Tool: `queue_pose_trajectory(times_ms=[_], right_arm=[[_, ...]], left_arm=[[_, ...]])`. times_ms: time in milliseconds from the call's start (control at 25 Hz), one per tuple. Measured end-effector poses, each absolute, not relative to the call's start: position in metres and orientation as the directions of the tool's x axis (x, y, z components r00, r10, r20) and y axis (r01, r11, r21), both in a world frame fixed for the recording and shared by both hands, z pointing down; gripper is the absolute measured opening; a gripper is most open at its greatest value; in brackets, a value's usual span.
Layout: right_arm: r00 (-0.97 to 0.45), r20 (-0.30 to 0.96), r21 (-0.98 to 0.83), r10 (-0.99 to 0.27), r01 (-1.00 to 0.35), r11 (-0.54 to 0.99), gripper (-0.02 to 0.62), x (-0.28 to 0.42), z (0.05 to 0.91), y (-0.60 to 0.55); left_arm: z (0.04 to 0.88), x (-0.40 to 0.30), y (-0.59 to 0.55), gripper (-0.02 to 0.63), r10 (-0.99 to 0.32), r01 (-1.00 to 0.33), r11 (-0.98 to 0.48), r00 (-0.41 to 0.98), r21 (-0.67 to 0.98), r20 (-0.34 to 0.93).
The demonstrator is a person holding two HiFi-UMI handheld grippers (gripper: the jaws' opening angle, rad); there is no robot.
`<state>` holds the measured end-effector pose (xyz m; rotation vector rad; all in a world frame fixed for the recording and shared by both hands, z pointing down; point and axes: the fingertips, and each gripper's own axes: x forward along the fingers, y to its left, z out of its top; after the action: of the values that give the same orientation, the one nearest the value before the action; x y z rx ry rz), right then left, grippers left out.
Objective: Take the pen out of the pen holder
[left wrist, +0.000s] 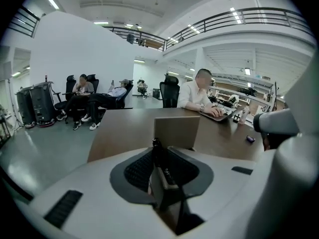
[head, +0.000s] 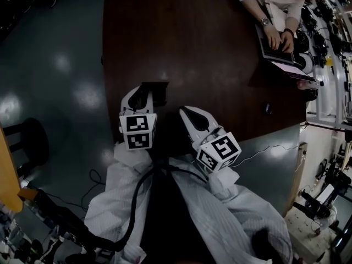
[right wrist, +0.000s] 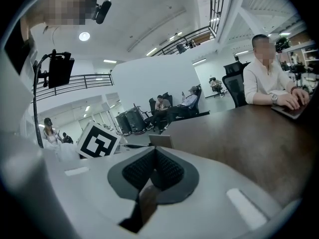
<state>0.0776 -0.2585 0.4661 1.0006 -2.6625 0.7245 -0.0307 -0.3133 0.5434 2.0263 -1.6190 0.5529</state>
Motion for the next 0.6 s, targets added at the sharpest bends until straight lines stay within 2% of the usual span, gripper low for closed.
queue_pose_trajectory(times_ms=[400, 600], right_arm=[[-0.754, 0.312, -0.363, -0.578, -0.657, 0.661, 0.003, 0.077, 0.449, -0.244], [-0.752, 0.315, -0.355, -0.58, -0.66, 0.663, 0.003, 0.078, 0.446, -0.234]], left_arm=[[0.537, -0.034, -0.293, 0.083, -0.758, -0.977, -0.155, 0.212, 0.145, 0.616], [0.534, -0.037, -0.287, 0.083, -0.758, -0.985, -0.138, 0.174, 0.106, 0.628]])
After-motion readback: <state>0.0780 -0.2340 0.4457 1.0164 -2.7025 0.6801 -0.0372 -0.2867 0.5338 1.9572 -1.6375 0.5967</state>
